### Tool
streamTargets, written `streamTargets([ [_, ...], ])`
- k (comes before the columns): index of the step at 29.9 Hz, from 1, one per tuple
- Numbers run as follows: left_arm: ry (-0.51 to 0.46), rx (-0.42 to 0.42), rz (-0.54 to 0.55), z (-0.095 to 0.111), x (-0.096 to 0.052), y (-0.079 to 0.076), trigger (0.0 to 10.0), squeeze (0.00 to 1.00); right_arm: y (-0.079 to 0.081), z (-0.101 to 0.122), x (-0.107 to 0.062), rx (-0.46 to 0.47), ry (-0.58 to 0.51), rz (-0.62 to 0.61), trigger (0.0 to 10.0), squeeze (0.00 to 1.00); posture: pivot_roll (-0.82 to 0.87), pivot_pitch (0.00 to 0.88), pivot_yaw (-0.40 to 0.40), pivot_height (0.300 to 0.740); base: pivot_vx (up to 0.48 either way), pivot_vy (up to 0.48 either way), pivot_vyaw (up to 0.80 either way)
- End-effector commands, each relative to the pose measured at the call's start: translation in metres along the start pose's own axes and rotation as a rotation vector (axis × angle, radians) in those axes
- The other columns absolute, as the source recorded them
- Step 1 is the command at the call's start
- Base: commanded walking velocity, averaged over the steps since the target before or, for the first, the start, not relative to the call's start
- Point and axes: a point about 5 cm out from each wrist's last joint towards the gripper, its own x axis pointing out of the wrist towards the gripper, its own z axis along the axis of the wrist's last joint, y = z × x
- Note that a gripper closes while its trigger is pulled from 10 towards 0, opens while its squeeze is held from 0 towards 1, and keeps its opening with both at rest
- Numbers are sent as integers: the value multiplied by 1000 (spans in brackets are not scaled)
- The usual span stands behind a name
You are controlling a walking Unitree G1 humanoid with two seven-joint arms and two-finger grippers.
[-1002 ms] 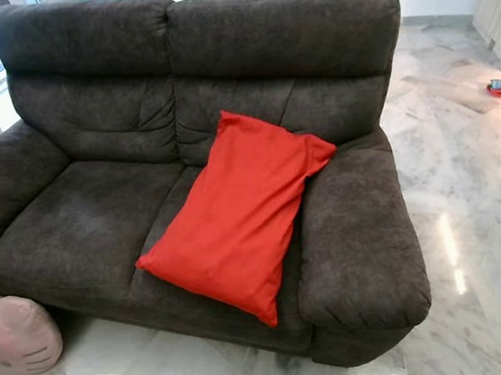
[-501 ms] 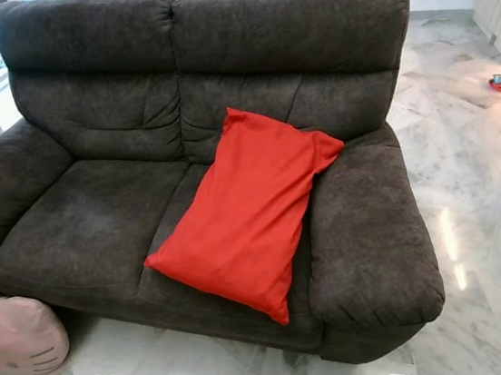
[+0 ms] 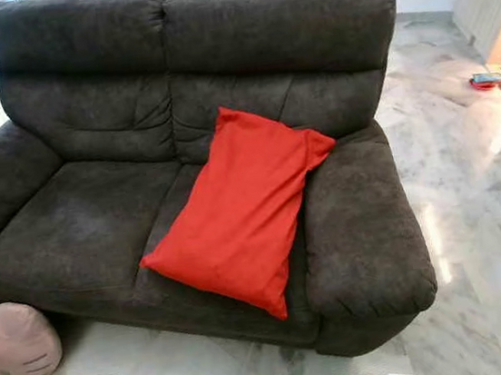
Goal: Move the pillow to the sofa from floor
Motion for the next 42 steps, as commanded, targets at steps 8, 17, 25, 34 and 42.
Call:
streamTargets([
  [8, 17, 4, 7, -3, -1, 2, 10000, 0, 0, -3, -1, -1, 10, 2, 10000, 0, 79, 29, 25, 740, 0, 296, 0],
  [17, 17, 4, 7, -4, -1, 2, 10000, 0, -1, -3, -1, -3, 9, 5, 10000, 0, 80, 30, 23, 740, 0, 240, 0],
  [25, 15, 7, 5, -3, -1, 2, 10000, 0, 0, -3, -1, -5, 10, 7, 10000, 0, 80, 31, 23, 740, 0, 120, 0],
  [34, 15, 7, 5, -4, -1, 1, 10000, 0, -1, -3, -1, -7, 10, 9, 10000, 0, 82, 24, 19, 740, 0, 480, 0],
  [42, 15, 6, 4, -4, -1, 1, 10000, 0, -1, -3, -1, -13, 10, 11, 10000, 0, 80, 21, 20, 740, 0, 480, 0],
])
